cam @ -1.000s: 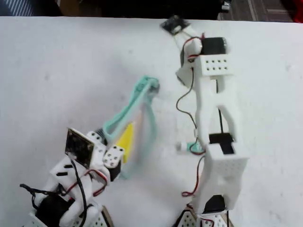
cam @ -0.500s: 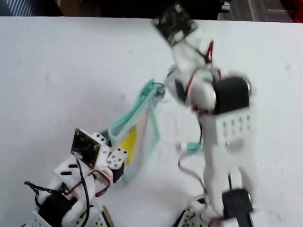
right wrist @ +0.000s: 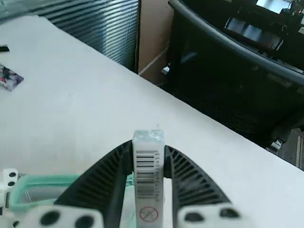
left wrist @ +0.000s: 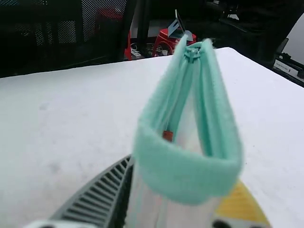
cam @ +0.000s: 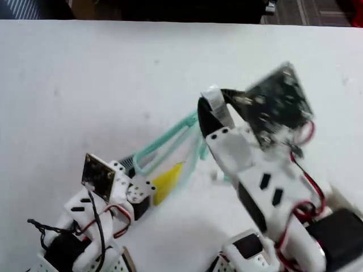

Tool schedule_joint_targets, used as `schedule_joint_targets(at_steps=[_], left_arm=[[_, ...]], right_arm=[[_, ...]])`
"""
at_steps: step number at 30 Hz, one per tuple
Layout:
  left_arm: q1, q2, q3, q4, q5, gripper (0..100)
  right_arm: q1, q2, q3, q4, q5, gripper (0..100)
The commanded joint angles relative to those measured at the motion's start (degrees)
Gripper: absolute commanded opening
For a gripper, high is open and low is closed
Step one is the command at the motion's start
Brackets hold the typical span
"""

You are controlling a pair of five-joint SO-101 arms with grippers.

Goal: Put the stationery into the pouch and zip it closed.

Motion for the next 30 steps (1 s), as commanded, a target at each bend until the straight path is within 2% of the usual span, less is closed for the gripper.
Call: schedule_joint_targets(at_steps=[1, 15, 20, 25, 30], left_arm=[[0.66, 0.22, -1.76, 0.35, 0.62, 24], [0.66, 0.22, -1.93, 0.44, 0.7, 22], [0.66, 0.22, -1.76, 0.44, 0.62, 22], [0.66, 0.22, -1.76, 0.44, 0.62, 22], [0.75, 0.22, -1.76, 0.44, 0.62, 22]], right_arm=[[-0.4, -2.86, -0.18, -2.15, -1.85, 1.6], [-0.48, -5.23, -0.09, -2.51, -2.2, 1.6], [-0.48, -5.23, -0.09, -2.51, -9.93, 1.6], [-0.4, -4.7, 0.0, -3.38, -9.93, 1.6], [-0.48, -4.62, 0.09, -9.45, -10.46, 1.6]])
